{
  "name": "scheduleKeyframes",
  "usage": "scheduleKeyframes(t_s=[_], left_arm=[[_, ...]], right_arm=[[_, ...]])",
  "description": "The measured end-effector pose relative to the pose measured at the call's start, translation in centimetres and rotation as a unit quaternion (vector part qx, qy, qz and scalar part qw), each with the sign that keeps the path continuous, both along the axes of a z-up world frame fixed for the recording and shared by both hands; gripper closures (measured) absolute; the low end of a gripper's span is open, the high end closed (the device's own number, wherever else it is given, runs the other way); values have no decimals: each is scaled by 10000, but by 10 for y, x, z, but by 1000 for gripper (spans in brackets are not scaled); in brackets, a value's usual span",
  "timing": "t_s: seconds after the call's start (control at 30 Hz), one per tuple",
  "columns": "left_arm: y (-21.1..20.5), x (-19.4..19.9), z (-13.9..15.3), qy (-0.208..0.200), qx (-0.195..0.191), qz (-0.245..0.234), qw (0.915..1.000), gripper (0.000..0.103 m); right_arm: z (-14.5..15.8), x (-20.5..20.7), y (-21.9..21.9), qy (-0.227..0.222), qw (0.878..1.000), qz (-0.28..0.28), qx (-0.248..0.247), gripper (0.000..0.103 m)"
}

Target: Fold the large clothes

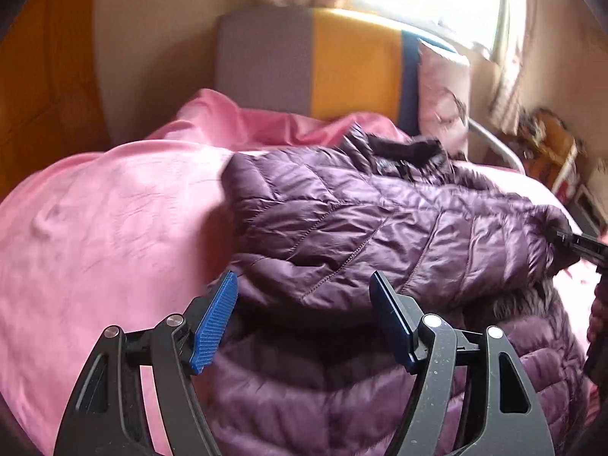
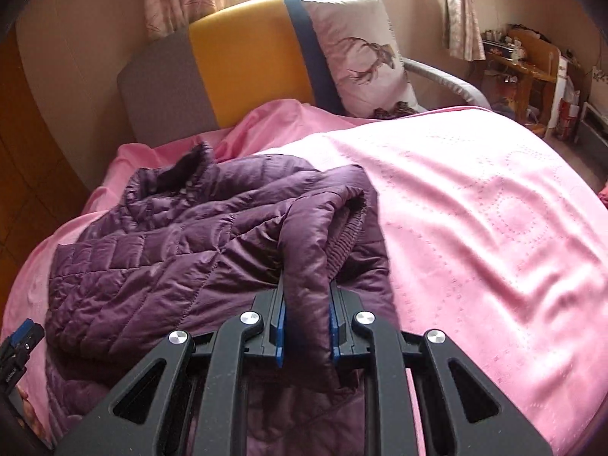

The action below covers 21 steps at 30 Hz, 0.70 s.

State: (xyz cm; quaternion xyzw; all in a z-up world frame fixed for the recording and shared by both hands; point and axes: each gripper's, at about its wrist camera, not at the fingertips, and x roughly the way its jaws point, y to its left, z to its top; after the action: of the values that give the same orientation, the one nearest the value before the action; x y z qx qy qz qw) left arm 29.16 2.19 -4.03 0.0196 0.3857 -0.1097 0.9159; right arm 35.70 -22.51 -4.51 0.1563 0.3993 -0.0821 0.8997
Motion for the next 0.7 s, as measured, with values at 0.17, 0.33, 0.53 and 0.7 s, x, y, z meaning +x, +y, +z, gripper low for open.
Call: scheduleKeyframes(t_s=[0.17,0.33,0.53,0.7], left_arm=[[-11,28,-47,753,111,-90,9971,35],[-1,22,-39,690,-146,77,9975,35],[16,6,-11,199,-219,218,9993,35],[21,19,8,-20,-468,341,9983,35]], right_arm=[[-34,11,-1,384,9992,41,-97,86],[-34,12,2,425,9989,12,-222,83],[1,-6,10,-16,9966,-110,-820,50],[30,-8,42,-494,9944,479,-798,37]])
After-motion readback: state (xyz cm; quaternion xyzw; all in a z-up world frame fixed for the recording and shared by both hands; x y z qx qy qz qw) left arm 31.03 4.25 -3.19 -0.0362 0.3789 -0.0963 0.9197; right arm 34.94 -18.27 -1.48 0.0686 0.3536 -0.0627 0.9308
